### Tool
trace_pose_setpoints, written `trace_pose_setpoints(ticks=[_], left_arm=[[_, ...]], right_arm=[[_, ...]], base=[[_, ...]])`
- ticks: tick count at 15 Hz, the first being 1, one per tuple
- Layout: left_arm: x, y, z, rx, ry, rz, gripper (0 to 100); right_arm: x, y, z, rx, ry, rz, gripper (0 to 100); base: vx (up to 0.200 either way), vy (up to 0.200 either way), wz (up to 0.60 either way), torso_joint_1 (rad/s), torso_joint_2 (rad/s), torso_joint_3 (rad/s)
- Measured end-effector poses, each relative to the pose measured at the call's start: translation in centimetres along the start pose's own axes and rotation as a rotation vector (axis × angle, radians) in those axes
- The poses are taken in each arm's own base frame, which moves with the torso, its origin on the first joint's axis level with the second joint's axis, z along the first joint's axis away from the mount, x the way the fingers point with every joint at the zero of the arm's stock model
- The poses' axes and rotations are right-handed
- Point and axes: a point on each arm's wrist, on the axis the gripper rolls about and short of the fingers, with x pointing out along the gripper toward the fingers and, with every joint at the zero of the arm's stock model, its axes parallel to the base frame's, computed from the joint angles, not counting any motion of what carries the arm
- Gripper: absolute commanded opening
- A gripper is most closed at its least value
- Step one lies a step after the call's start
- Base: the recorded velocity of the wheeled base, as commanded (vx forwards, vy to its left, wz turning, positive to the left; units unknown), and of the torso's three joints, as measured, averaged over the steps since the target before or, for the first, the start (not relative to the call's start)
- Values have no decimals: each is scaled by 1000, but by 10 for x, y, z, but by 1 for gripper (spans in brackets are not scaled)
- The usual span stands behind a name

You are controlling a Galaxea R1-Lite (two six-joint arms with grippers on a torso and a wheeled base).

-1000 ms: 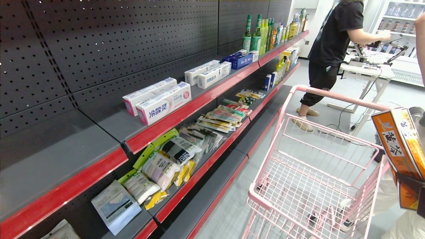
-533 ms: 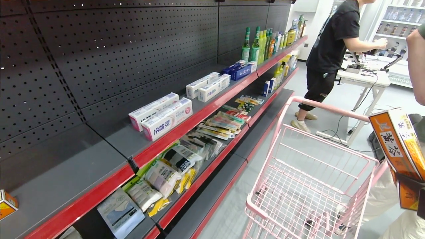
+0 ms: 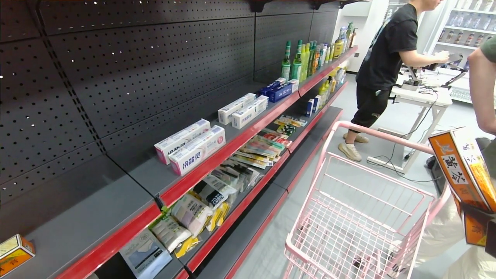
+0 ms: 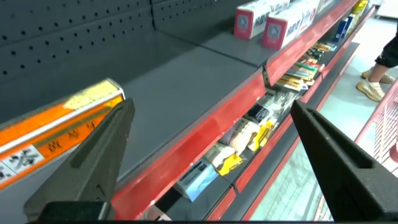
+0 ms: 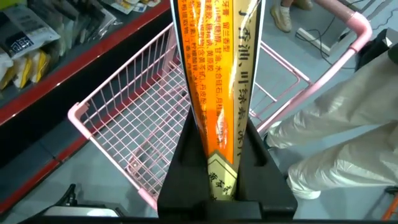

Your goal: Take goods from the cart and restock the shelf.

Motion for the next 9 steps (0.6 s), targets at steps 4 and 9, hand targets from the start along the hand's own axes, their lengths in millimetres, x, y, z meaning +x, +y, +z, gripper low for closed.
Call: trace_pose_setpoints(ticks=[4, 9], left_arm=[[0, 0, 0, 0, 0, 1, 100], [0, 0, 0, 0, 0, 0, 100]], right_arm=[[0, 0, -2, -15, 8, 2, 0], [2, 1, -3, -21, 15, 14, 0]], base=[[0, 0, 0, 165, -358, -193], [0, 0, 0, 150, -320, -167]])
